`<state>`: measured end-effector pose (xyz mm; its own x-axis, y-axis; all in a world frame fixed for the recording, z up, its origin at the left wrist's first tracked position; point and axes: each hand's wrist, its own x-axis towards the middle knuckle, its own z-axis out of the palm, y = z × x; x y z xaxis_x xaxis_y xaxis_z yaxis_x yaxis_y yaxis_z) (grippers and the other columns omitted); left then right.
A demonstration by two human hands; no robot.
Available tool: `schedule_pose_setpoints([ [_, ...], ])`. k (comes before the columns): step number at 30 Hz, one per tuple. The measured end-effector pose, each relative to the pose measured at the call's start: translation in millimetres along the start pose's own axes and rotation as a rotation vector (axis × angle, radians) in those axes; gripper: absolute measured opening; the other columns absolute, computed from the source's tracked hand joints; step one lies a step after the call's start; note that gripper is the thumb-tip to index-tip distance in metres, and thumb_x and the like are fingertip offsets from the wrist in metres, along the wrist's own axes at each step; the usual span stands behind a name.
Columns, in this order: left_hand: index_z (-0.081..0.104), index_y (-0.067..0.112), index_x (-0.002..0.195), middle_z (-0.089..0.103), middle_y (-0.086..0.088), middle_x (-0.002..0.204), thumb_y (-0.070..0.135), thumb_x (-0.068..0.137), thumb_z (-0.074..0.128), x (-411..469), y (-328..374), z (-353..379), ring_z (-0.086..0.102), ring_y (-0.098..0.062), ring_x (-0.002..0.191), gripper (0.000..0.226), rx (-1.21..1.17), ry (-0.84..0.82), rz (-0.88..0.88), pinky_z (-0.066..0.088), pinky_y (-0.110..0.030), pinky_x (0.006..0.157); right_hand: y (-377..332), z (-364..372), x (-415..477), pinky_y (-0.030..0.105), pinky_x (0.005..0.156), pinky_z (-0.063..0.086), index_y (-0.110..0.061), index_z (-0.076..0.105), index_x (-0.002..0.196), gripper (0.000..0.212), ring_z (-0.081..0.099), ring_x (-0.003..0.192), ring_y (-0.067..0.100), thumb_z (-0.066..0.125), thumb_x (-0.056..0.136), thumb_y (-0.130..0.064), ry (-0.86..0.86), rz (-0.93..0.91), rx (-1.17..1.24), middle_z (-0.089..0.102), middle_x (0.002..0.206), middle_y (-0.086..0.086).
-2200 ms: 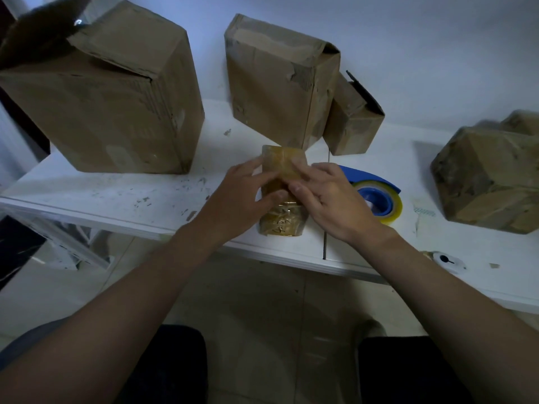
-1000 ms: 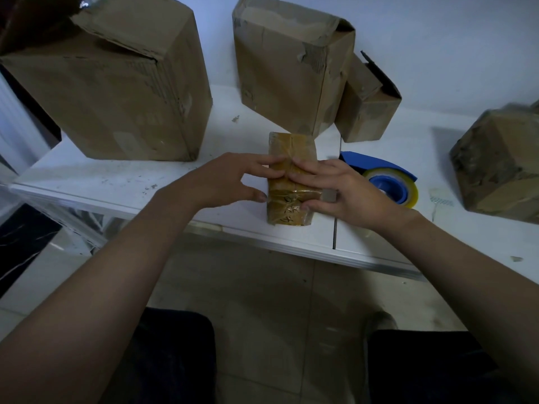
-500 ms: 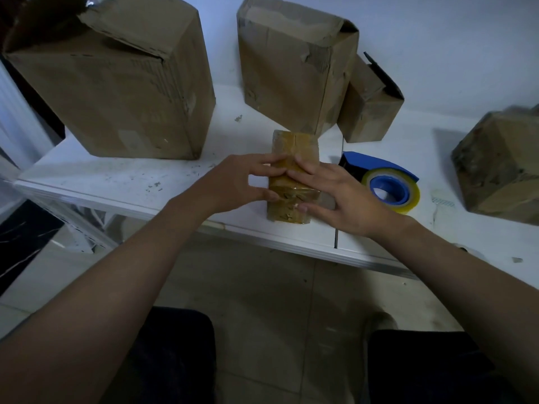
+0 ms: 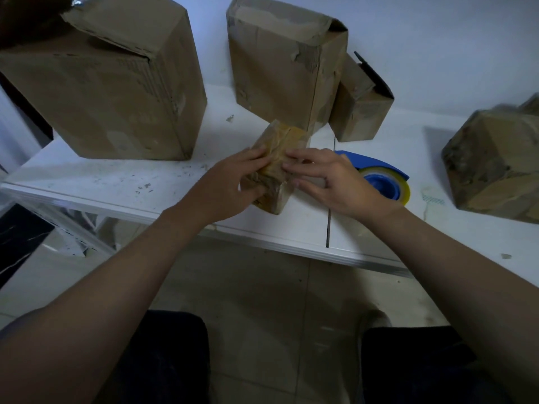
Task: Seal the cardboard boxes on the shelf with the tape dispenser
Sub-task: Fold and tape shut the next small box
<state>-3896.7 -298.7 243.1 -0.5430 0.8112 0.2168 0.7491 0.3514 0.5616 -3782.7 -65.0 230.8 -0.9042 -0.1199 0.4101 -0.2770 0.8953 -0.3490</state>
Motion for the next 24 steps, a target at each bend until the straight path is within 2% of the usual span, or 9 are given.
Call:
schedule_pose_setpoints([
  [3, 0.053, 0.023, 0.143, 0.044, 0.004, 0.154, 0.039, 0.087, 0.075, 3.0, 11.2, 7.0, 0.041, -0.017, 0.143, 0.062, -0.034, 0.077, -0.053, 0.037, -0.045, 0.117, -2.7, 4.0, 2.7, 0.048, 0.098, 0.05, -0.021, 0.071, 0.126, 0.041, 0.059, 0.118, 0.019, 0.058, 0.095, -0.042, 0.045, 0.006, 0.101, 0.059, 0.139, 0.001],
  [8, 0.061, 0.021, 0.135, 0.052, 0.001, 0.147, 0.039, 0.08, 0.08, 6.7, 14.0, 5.5, 0.052, -0.017, 0.133, 0.061, -0.116, 0.124, -0.121, 0.043, -0.041, 0.113, -6.6, 7.8, 2.0, 0.038, 0.101, 0.052, -0.012, 0.073, 0.122, 0.042, 0.056, 0.118, 0.009, 0.062, 0.092, -0.04, 0.082, 0.026, 0.194, 0.061, 0.135, 0.004],
  [16, 0.064, 0.02, 0.133, 0.055, 0.001, 0.145, 0.048, 0.07, 0.084, 6.1, 20.9, 5.3, 0.055, -0.015, 0.13, 0.072, -0.1, 0.147, -0.153, 0.045, -0.037, 0.111, -6.9, 8.8, 1.4, 0.036, 0.101, 0.052, -0.015, 0.074, 0.121, 0.045, 0.056, 0.119, 0.006, 0.066, 0.089, -0.045, 0.09, 0.053, 0.199, 0.06, 0.136, 0.0],
  [21, 0.062, 0.023, 0.135, 0.054, 0.005, 0.146, 0.041, 0.073, 0.085, 8.7, 20.3, -0.2, 0.053, -0.014, 0.132, 0.068, -0.096, 0.102, -0.178, 0.043, -0.037, 0.112, -10.6, 16.5, 2.0, 0.041, 0.1, 0.053, -0.01, 0.076, 0.115, 0.038, 0.061, 0.118, 0.014, 0.079, 0.083, -0.031, 0.146, 0.091, 0.185, 0.063, 0.131, 0.004],
  [24, 0.059, 0.023, 0.138, 0.052, 0.007, 0.147, 0.028, 0.08, 0.082, 8.7, 13.6, -4.9, 0.052, -0.012, 0.133, 0.062, -0.119, 0.061, -0.174, 0.043, -0.04, 0.113, -16.3, 21.7, 3.6, 0.042, 0.096, 0.054, -0.011, 0.075, 0.106, 0.04, 0.062, 0.115, 0.019, 0.076, 0.082, -0.042, 0.176, 0.117, 0.167, 0.063, 0.125, 0.004],
])
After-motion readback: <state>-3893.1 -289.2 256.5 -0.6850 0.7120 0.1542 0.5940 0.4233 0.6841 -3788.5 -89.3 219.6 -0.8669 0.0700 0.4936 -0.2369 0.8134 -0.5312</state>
